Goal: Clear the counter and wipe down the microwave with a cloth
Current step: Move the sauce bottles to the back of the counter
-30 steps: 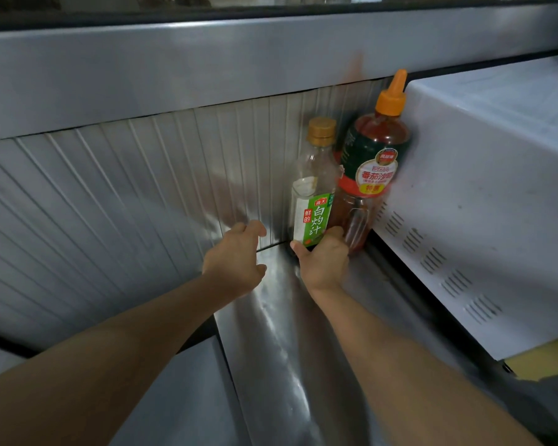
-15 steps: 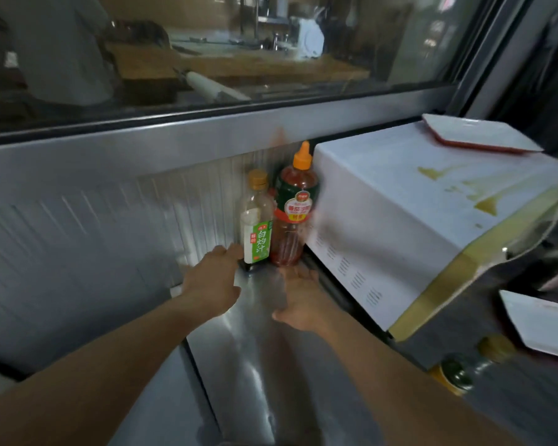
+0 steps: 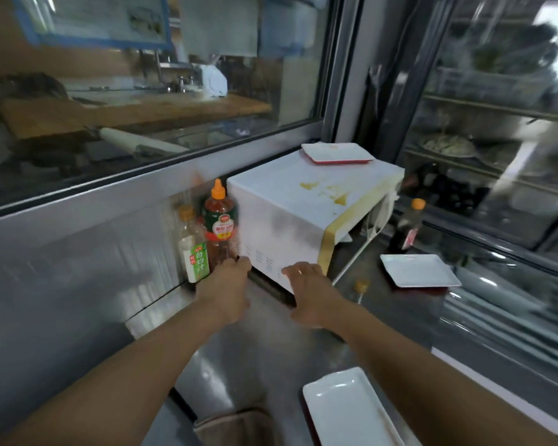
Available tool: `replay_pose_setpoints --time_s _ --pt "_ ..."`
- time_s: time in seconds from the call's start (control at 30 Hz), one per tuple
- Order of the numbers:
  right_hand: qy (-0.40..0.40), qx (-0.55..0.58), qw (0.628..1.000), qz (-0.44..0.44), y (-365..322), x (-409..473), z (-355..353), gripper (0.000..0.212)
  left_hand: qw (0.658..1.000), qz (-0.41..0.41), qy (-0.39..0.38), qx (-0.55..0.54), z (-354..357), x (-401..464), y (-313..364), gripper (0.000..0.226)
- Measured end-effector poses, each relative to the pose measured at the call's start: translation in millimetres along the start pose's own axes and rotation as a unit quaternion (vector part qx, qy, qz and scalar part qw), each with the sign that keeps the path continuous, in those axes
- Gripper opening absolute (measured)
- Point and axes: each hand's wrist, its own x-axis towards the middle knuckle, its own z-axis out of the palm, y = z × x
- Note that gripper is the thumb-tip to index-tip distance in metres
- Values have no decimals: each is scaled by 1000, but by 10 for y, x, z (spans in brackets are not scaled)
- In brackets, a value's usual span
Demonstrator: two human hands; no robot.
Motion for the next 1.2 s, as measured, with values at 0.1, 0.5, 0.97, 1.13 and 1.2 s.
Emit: replay_pose_setpoints --time_s 0.1,0.5,0.97,1.13,1.2 --pt "25 -1 999 35 226 -223 -129 80 999 34 -5 -19 16 0 248 55" --pt "69 23 988 138 1301 -823 -444 71 992 104 -38 -55 342 128 1217 58" --pt "36 92 993 60 2704 -597 -336 74 990 -93 23 -104 1134 429 1917 66" --pt "26 101 994 30 2968 -438 -186 72 974 -172 47 -137 1380 469 1999 65" --pt "18 109 993 35 3028 -379 -119 75 967 -192 61 -158 1453 506 2024 62"
